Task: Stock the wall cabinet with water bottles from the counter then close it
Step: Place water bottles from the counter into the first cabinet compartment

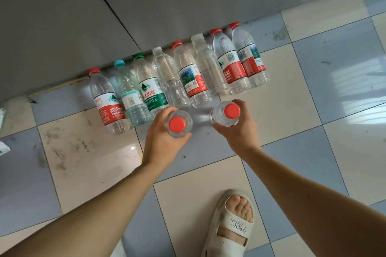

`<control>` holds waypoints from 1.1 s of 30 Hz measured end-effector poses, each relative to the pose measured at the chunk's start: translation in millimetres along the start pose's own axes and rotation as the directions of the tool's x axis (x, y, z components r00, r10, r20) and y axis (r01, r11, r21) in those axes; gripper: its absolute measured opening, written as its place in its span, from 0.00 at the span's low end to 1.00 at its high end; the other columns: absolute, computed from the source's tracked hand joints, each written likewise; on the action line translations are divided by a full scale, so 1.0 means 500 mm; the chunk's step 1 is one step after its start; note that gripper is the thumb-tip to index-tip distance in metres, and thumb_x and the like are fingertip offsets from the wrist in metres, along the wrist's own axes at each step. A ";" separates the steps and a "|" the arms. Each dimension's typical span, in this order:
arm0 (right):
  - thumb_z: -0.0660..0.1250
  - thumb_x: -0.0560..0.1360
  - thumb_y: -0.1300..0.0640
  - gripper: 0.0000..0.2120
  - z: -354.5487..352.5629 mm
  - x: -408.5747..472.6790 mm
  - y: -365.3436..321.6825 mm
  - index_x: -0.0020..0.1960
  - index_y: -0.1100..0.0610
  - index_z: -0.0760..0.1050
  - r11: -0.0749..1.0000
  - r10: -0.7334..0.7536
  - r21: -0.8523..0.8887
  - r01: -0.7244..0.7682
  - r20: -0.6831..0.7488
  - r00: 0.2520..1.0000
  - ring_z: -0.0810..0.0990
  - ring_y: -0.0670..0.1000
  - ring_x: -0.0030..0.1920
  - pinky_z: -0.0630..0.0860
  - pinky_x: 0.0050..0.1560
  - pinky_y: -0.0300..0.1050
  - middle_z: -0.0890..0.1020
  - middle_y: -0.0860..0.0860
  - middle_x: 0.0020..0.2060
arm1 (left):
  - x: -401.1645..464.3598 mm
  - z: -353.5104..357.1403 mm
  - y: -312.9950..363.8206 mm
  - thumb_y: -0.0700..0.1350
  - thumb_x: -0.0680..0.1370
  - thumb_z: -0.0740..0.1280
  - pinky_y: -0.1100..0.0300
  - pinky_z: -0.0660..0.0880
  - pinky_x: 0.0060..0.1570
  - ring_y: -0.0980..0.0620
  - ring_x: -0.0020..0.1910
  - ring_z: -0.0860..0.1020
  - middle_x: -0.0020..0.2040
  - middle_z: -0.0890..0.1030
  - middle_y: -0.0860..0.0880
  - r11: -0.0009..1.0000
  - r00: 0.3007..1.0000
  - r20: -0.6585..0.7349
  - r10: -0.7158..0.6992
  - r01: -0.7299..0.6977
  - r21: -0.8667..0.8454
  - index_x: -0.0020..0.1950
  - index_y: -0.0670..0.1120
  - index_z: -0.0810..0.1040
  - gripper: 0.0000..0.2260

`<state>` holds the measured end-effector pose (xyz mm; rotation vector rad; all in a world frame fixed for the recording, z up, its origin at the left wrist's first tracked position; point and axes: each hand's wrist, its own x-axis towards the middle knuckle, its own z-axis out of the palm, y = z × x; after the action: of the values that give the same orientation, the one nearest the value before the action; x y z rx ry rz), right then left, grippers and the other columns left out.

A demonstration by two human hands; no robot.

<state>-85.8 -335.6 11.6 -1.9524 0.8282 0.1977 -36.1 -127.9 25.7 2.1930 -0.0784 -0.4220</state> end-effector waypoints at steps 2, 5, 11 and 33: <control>0.82 0.67 0.57 0.30 -0.006 -0.010 -0.016 0.59 0.41 0.69 1.000 0.015 0.022 -0.014 -0.015 1.000 0.75 0.27 0.47 0.69 0.39 0.22 0.77 0.33 0.46 | -0.002 -0.011 0.014 0.41 0.65 0.82 0.69 0.73 0.54 0.54 0.54 0.78 0.56 0.81 0.55 1.000 1.000 -0.014 -0.021 0.020 -0.012 0.60 0.49 0.77 0.26; 0.82 0.67 0.58 0.32 -0.025 -0.039 -0.058 0.60 0.39 0.67 0.999 0.010 0.032 -0.011 0.007 1.000 0.77 0.33 0.47 0.70 0.39 0.23 0.76 0.33 0.47 | -0.010 -0.048 0.052 0.43 0.66 0.83 0.56 0.78 0.58 0.53 0.56 0.80 0.57 0.82 0.53 0.999 0.999 -0.023 -0.039 0.039 -0.029 0.60 0.49 0.79 0.25; 0.82 0.67 0.57 0.36 -0.105 -0.107 -0.229 0.63 0.37 0.65 0.996 -0.061 0.073 0.058 0.035 0.998 0.76 0.36 0.48 0.68 0.41 0.24 0.75 0.33 0.50 | -0.025 -0.198 0.198 0.52 0.65 0.84 0.52 0.80 0.53 0.56 0.52 0.81 0.52 0.83 0.58 0.994 0.994 -0.072 -0.081 0.076 -0.080 0.58 0.55 0.78 0.24; 0.82 0.67 0.58 0.28 -0.480 -0.639 -1.292 0.63 0.49 0.75 0.855 -0.455 0.306 0.419 0.052 0.889 0.84 0.41 0.52 0.81 0.52 0.36 0.85 0.41 0.51 | -0.320 -1.100 0.919 0.48 0.68 0.82 0.48 0.81 0.55 0.54 0.51 0.84 0.51 0.86 0.53 0.927 0.957 -0.288 -0.034 -0.077 -0.367 0.58 0.49 0.80 0.22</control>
<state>28.0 -193.2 748.9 -1.7767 0.2910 -0.0736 36.0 42.0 736.4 1.8477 0.1298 -0.0856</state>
